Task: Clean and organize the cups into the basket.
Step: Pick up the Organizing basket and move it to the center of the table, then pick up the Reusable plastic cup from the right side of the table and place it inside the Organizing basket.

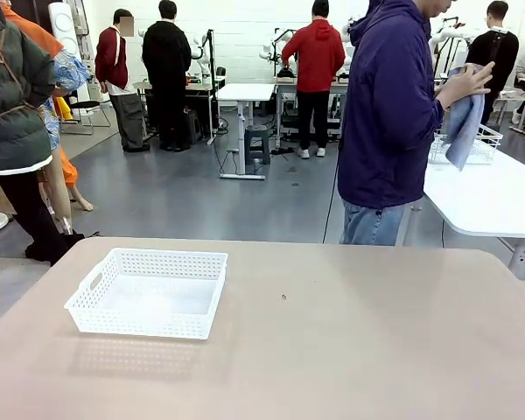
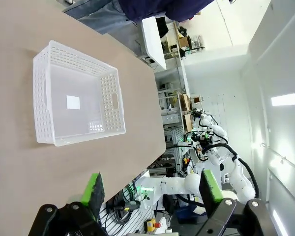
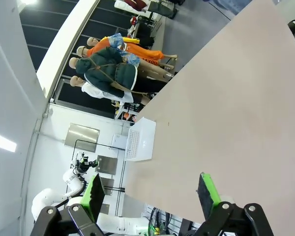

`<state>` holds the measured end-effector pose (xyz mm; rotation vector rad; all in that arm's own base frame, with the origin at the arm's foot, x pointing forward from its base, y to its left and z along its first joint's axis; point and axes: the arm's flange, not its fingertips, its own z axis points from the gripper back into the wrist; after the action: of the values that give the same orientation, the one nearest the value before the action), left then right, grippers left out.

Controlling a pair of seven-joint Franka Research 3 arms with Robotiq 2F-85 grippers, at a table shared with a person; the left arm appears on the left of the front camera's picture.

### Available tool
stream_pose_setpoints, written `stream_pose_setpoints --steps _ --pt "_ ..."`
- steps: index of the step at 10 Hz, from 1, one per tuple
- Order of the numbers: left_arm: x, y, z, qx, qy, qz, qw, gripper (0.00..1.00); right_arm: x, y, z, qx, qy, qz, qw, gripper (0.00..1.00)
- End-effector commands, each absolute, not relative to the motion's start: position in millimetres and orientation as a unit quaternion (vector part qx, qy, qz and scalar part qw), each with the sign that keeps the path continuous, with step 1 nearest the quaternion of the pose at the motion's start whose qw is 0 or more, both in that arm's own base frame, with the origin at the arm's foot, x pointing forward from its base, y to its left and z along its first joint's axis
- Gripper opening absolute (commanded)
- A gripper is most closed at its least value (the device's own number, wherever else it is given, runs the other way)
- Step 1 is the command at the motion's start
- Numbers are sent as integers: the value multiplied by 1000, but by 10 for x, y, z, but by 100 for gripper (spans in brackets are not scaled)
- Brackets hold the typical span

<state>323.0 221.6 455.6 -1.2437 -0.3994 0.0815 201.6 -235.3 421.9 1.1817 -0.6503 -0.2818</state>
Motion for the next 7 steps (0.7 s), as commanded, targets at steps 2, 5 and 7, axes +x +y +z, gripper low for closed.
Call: stream_pose_setpoints --steps 2,5,7 --pt "3235 2220 4570 -583 -191 37 789 100 1972 -2373 4223 546 -303 -126 771 100" --pt "3235 2220 4570 -583 -191 37 789 100 1972 -2373 4223 546 -303 -126 771 100" --pt "3235 2220 4570 -583 -191 37 789 100 1972 -2373 4223 546 -303 -126 771 100"
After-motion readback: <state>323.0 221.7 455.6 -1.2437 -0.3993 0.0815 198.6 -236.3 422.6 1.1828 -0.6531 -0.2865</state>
